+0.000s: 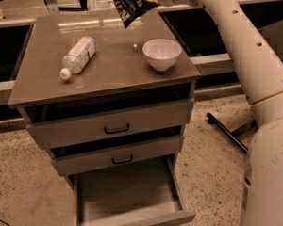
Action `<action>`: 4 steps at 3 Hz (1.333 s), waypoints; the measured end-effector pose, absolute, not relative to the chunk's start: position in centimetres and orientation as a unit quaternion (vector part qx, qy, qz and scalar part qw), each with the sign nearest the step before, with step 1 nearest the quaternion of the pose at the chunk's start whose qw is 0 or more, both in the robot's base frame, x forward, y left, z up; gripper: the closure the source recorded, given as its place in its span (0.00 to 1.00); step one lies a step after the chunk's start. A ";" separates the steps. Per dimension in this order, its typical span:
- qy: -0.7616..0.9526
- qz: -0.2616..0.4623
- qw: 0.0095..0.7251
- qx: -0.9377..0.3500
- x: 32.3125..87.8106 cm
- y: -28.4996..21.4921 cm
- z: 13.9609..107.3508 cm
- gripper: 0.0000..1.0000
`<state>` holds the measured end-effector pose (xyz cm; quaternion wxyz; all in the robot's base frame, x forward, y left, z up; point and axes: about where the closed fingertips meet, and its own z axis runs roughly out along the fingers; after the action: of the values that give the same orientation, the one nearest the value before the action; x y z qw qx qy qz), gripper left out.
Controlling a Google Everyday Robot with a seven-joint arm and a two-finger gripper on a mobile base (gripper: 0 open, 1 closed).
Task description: Pick blue chip bag from bottom drawer and place on counter
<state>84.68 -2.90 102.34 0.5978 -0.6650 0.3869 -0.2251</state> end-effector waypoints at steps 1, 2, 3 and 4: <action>0.387 -0.225 0.599 -0.665 84.7 -2.9 102.4 0.32; 0.387 -0.225 0.599 -0.665 84.7 -2.9 102.4 0.09; 0.401 -0.246 0.607 -0.641 84.7 -4.8 103.5 0.00; 0.400 -0.290 0.607 -0.623 83.4 -7.2 106.2 0.00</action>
Offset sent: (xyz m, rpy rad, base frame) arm 0.0000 0.0003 0.0007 0.0016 -0.0008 0.0005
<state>83.39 -7.22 106.17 0.6065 -0.6228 0.3999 -0.2902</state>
